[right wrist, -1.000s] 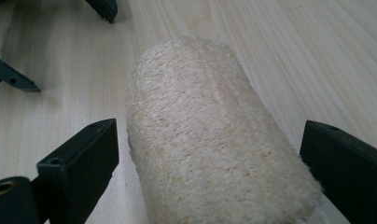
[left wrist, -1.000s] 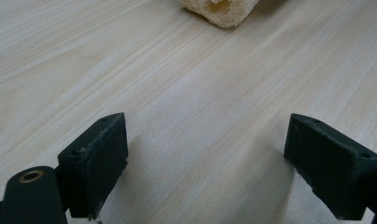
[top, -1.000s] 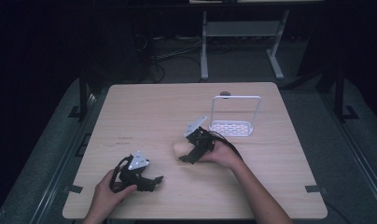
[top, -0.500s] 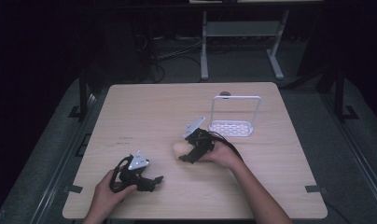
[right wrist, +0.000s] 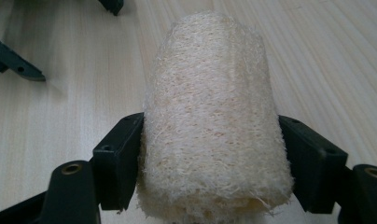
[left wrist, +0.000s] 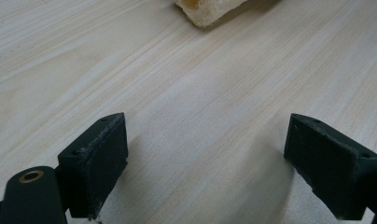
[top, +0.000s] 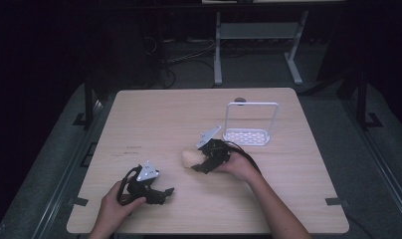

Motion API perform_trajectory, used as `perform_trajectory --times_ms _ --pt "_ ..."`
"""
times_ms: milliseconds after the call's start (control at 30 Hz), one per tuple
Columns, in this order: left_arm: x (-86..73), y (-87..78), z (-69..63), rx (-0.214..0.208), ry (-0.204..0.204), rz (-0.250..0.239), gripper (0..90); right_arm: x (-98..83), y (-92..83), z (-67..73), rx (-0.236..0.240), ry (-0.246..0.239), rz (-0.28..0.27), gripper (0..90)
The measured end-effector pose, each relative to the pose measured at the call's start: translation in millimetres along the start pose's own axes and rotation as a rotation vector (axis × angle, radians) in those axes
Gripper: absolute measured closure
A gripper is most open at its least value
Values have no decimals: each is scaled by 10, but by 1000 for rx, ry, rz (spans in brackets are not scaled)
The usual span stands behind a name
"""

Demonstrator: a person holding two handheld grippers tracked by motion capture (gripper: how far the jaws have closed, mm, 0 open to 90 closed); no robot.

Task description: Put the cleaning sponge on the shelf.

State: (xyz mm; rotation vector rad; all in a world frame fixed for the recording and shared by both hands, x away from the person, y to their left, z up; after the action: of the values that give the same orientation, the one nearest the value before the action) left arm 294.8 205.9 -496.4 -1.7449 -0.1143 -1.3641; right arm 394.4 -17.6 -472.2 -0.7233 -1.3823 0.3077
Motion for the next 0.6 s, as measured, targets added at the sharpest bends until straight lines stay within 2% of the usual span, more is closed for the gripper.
perform_trajectory --times_ms 333,600 --pt "-1 5 -5 0 -7 -7 129 -13 -137 30 -35 59 -34 278" --pt "-2 0 1 0 1 0 129 -48 -287 64 -65 72 -44 278"
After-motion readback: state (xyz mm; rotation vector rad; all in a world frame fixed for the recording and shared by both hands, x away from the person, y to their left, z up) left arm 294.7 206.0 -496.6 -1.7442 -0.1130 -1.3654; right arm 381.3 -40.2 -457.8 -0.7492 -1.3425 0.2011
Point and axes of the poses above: each handheld gripper's, and its own axes: y roughly forward along the jaws, x roughly out of its top, z roughly to its left, the point moved 3 cm from there along y, roughly forward along the jaws, and after that the axes turned 9 degrees about -z, right-handed, at the moved point
